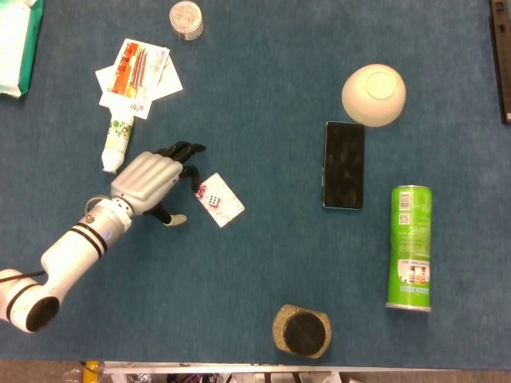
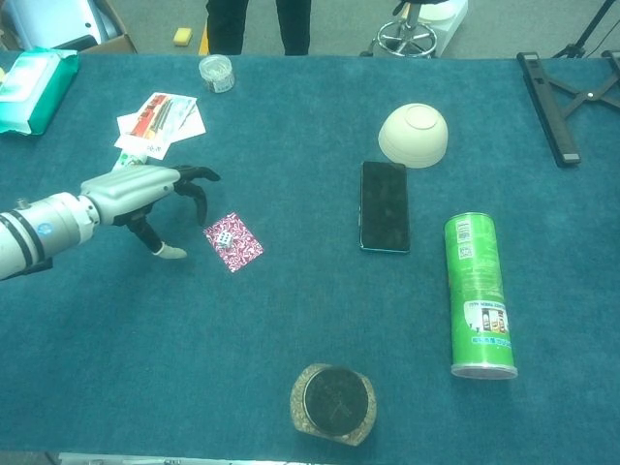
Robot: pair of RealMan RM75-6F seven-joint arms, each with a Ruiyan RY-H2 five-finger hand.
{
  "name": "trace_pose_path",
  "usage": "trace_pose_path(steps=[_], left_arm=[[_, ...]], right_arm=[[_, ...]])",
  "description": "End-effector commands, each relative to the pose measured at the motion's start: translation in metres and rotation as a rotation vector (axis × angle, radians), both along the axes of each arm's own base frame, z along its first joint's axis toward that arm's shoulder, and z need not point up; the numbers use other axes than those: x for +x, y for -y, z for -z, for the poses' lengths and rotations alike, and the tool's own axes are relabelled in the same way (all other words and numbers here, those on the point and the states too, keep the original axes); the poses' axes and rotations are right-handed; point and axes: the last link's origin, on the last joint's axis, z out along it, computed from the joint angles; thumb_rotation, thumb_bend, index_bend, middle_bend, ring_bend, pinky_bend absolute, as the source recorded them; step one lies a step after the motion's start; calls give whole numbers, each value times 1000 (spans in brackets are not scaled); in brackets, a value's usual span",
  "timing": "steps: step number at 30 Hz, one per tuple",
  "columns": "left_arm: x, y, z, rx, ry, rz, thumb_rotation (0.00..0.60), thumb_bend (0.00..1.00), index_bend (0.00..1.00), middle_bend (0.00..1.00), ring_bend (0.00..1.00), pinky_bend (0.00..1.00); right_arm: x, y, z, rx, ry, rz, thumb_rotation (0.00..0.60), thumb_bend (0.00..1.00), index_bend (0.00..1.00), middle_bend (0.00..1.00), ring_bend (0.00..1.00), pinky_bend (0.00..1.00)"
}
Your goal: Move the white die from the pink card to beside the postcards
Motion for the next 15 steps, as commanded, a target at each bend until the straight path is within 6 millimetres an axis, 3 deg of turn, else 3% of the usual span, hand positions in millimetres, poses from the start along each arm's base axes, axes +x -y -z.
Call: trace_pose_path(steps=[1,15], left_arm=[[3,-1,3,-5,1,5,600,173,444,68,47,199],[7,-10,15,1,-22,-14,600,173,449,57,44,199]], right_arm=[[-1,-1,-1,-2,1,3,600,0,553,407,432,568],[-4,-4,-3,-9,0,12,600,0,553,407,432,568]])
